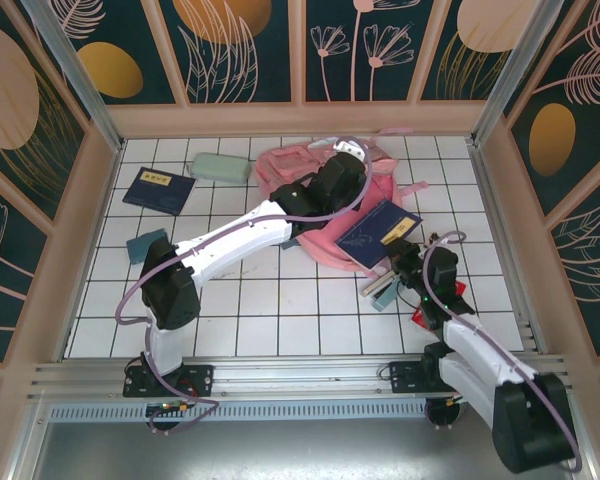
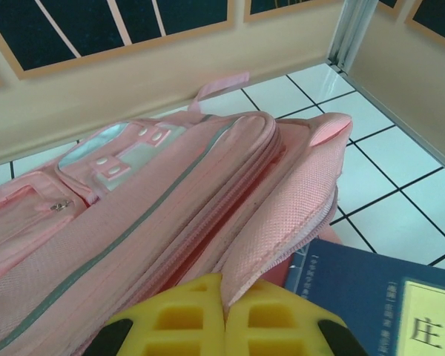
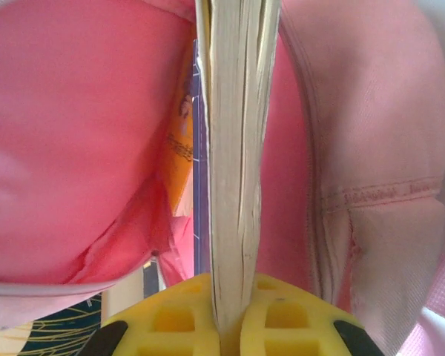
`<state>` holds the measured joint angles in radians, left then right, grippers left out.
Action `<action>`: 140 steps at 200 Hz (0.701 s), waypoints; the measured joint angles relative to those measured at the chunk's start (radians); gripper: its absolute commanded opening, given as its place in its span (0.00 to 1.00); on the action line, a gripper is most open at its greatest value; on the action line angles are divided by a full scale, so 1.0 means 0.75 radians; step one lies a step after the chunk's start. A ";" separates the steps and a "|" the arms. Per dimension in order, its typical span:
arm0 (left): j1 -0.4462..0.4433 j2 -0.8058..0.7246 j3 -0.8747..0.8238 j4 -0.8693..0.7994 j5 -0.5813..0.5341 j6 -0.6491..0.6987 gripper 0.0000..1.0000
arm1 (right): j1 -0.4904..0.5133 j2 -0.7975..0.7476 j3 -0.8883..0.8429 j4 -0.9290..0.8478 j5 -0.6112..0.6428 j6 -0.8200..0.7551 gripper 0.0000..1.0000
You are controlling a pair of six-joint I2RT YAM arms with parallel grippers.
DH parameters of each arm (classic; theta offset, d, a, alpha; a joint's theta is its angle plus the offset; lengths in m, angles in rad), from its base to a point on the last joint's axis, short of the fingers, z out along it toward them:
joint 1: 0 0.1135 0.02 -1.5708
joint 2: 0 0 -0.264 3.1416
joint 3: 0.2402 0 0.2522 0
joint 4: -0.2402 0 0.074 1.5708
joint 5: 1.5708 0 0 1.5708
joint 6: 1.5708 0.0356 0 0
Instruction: Pack the student bag
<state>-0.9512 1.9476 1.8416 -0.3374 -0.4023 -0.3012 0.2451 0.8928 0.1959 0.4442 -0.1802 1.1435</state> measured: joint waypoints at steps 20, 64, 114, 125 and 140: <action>0.000 0.008 0.018 -0.016 -0.001 0.001 0.00 | 0.033 0.207 0.074 0.105 0.027 0.031 0.00; 0.000 0.008 0.019 -0.021 0.001 0.002 0.00 | 0.101 0.630 0.293 0.408 0.052 0.106 0.00; 0.000 0.008 0.018 -0.019 0.013 0.002 0.00 | 0.164 0.990 0.486 0.633 0.133 0.232 0.00; 0.000 0.008 0.014 -0.016 0.019 0.002 0.00 | 0.172 1.069 0.544 0.656 0.146 0.269 0.00; 0.000 0.008 0.005 -0.011 0.032 0.001 0.00 | 0.180 1.162 0.616 0.690 0.163 0.304 0.00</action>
<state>-0.9512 1.9533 1.8454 -0.3458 -0.3786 -0.3004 0.3798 1.7641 0.6582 0.9615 -0.0582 1.3716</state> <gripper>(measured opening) 0.065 0.087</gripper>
